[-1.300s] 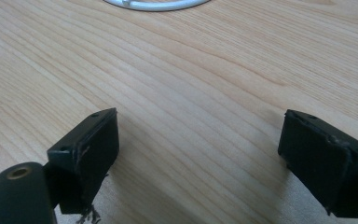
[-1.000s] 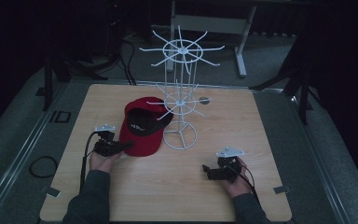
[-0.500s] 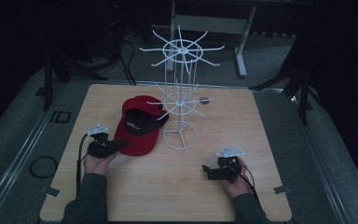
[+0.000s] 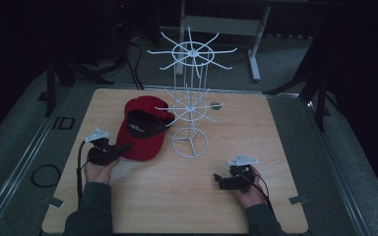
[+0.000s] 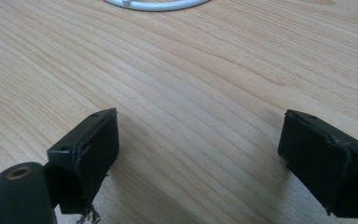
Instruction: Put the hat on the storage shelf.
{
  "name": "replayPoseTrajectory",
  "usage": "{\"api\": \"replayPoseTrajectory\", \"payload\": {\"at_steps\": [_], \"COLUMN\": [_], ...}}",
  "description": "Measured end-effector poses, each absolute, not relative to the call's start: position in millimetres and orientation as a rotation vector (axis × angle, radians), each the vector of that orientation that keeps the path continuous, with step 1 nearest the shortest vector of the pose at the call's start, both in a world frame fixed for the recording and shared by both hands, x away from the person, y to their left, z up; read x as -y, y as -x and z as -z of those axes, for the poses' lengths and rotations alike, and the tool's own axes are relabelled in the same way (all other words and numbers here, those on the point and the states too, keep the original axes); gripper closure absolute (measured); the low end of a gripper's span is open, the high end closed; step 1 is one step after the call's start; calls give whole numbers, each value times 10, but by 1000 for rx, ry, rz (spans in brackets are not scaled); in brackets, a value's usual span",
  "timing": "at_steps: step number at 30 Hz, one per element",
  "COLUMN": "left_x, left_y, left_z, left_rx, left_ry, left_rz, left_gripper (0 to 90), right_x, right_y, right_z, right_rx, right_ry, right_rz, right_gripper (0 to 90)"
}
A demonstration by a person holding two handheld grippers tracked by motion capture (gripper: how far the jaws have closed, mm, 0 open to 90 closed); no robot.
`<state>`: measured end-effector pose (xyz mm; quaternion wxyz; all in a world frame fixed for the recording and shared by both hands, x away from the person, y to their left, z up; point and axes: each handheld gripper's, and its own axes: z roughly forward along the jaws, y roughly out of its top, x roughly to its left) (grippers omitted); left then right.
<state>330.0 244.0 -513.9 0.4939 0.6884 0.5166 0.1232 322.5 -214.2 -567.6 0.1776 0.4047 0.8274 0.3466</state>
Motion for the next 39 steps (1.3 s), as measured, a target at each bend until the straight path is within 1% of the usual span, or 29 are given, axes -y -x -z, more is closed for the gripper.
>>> {"api": "replayPoseTrajectory", "payload": {"at_steps": [30, 39], "left_x": [-2649, -2644], "left_y": [-3167, -3147], "left_z": [4671, 4567], "left_rx": [-1256, -1235], "left_ry": [-1531, -1523], "left_rz": [-412, -432], "left_gripper": [856, 856], "right_x": [2142, 2141], "right_y": [-3221, -3219], "right_z": [5677, 5677], "right_rx": [-2339, -2338], "right_ry": [-1146, -1148], "right_rz": [-982, -984], "right_gripper": [121, 122]}}
